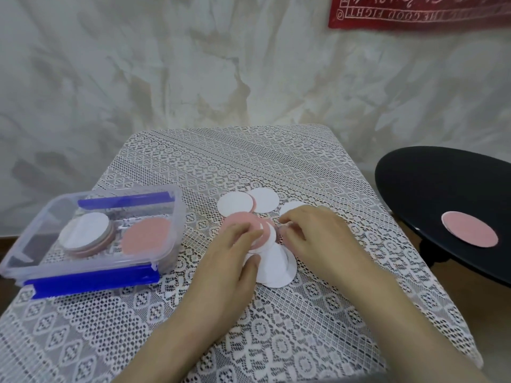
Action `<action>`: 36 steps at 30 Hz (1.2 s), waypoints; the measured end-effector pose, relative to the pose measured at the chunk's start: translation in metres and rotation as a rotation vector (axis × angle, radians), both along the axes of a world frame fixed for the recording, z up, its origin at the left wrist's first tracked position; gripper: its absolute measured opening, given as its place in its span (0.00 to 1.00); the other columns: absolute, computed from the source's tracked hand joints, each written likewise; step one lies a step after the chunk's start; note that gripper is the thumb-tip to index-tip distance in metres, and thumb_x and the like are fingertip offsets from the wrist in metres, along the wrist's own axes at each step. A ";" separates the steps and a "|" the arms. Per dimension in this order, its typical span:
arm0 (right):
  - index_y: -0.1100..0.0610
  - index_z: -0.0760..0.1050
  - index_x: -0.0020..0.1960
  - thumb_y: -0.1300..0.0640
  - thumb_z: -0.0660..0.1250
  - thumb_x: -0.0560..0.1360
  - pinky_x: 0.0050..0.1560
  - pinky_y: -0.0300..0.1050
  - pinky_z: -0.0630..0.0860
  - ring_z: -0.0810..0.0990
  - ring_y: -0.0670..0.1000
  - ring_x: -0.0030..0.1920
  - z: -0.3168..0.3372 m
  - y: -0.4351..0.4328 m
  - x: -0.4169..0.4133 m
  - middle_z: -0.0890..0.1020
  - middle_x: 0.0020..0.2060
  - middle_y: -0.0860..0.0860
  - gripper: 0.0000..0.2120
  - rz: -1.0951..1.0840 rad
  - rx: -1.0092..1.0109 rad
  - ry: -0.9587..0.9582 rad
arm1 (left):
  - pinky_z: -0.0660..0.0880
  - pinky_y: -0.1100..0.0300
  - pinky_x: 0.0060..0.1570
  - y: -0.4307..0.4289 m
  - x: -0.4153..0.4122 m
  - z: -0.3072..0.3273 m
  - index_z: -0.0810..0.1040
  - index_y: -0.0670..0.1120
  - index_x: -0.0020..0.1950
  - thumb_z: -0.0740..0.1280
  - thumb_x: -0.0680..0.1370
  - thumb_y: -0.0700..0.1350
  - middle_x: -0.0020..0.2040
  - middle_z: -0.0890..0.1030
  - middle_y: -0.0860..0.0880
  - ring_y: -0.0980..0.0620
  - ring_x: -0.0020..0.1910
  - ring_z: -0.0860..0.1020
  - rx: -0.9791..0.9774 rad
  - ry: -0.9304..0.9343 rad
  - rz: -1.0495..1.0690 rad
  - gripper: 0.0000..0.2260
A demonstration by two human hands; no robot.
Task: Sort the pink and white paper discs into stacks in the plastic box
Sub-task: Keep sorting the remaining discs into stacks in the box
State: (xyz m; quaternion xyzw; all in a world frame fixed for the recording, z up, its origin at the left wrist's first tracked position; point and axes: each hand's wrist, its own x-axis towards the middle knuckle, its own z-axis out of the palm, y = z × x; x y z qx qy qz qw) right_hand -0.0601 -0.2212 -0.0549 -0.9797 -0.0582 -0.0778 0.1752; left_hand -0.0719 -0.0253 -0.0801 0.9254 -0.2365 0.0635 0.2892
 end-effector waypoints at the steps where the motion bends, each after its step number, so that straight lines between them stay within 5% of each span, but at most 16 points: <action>1: 0.48 0.79 0.64 0.48 0.59 0.83 0.58 0.50 0.73 0.76 0.53 0.57 -0.001 0.003 0.003 0.82 0.58 0.45 0.15 0.004 -0.006 0.003 | 0.57 0.75 0.66 0.000 0.002 0.000 0.71 0.51 0.73 0.62 0.82 0.43 0.71 0.68 0.60 0.63 0.69 0.65 -0.006 0.008 -0.007 0.19; 5: 0.46 0.79 0.64 0.43 0.58 0.83 0.59 0.49 0.71 0.73 0.51 0.57 -0.005 0.016 0.016 0.80 0.58 0.45 0.16 0.014 -0.023 0.010 | 0.71 0.60 0.65 0.002 0.009 -0.001 0.73 0.50 0.72 0.60 0.83 0.43 0.69 0.70 0.60 0.60 0.67 0.70 -0.042 0.029 -0.019 0.18; 11: 0.47 0.79 0.63 0.38 0.61 0.80 0.59 0.50 0.71 0.70 0.52 0.59 -0.005 0.028 0.029 0.77 0.57 0.47 0.18 0.005 -0.031 0.057 | 0.69 0.61 0.68 0.014 0.007 -0.002 0.72 0.49 0.75 0.60 0.83 0.45 0.71 0.69 0.58 0.59 0.68 0.68 0.009 0.002 0.046 0.19; 19: 0.51 0.77 0.57 0.45 0.71 0.77 0.60 0.51 0.73 0.74 0.52 0.57 -0.004 0.032 0.027 0.78 0.52 0.46 0.13 -0.052 0.162 0.101 | 0.65 0.64 0.68 0.023 0.000 -0.001 0.68 0.49 0.78 0.60 0.83 0.48 0.76 0.65 0.55 0.56 0.72 0.67 0.089 -0.020 0.072 0.22; 23: 0.51 0.74 0.48 0.49 0.73 0.76 0.50 0.49 0.75 0.78 0.51 0.47 -0.005 0.031 0.027 0.77 0.42 0.43 0.09 -0.090 0.278 0.099 | 0.65 0.66 0.64 0.026 -0.001 0.000 0.68 0.50 0.77 0.61 0.82 0.49 0.75 0.66 0.56 0.56 0.70 0.69 0.090 -0.021 0.078 0.22; 28: 0.51 0.78 0.48 0.55 0.65 0.81 0.34 0.42 0.67 0.77 0.49 0.39 -0.006 0.022 0.025 0.81 0.38 0.45 0.04 -0.138 0.236 0.023 | 0.65 0.67 0.63 0.028 -0.001 0.002 0.68 0.50 0.77 0.60 0.83 0.51 0.75 0.66 0.57 0.57 0.70 0.68 0.089 -0.016 0.088 0.22; 36: 0.48 0.77 0.42 0.56 0.63 0.82 0.47 0.59 0.81 0.81 0.51 0.37 -0.003 0.005 0.010 0.81 0.32 0.43 0.11 -0.029 0.536 0.133 | 0.66 0.66 0.62 0.025 0.000 0.009 0.71 0.54 0.74 0.61 0.82 0.56 0.71 0.69 0.62 0.64 0.67 0.69 -0.039 0.036 0.098 0.20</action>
